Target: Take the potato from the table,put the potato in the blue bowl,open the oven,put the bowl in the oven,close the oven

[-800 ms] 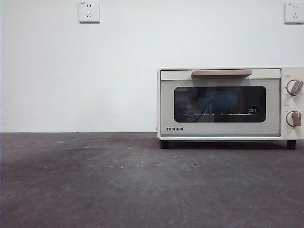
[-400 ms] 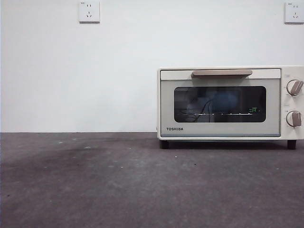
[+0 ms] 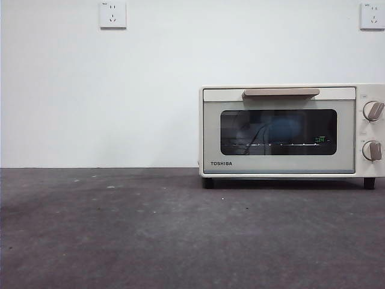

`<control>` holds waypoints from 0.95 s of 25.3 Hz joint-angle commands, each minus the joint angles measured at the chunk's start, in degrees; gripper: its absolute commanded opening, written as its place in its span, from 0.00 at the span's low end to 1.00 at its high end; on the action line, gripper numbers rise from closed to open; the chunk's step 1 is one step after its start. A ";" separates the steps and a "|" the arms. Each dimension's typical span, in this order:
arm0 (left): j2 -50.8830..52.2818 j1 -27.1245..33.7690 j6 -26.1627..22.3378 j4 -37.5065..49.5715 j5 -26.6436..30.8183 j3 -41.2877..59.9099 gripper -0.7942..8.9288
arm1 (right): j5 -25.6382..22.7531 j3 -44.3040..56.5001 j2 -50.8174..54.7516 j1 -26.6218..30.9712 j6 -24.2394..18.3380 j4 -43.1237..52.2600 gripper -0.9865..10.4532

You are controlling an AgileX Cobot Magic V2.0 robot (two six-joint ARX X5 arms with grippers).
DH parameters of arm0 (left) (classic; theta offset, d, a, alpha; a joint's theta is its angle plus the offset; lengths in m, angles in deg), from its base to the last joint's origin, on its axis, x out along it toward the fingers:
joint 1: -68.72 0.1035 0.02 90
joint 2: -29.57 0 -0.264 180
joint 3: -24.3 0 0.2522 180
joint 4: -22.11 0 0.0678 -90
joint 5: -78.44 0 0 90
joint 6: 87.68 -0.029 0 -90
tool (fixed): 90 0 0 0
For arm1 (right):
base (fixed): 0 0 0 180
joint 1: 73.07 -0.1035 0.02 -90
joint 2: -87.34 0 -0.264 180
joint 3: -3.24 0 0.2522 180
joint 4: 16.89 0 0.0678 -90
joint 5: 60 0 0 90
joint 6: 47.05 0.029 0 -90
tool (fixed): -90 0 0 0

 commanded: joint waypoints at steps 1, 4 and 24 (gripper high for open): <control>6.78 2.14 -2.75 8.02 0.87 10.45 0.08 | -0.26 0.22 -3.34 -0.02 -0.48 -1.27 0.09; 13.99 4.79 -3.80 16.22 0.15 21.16 0.08 | -0.28 0.22 -7.54 -0.02 -0.48 -1.27 0.09; 35.28 12.83 2.64 38.38 -11.56 65.77 0.08 | -1.38 0.22 -22.80 0.00 -0.48 13.60 0.09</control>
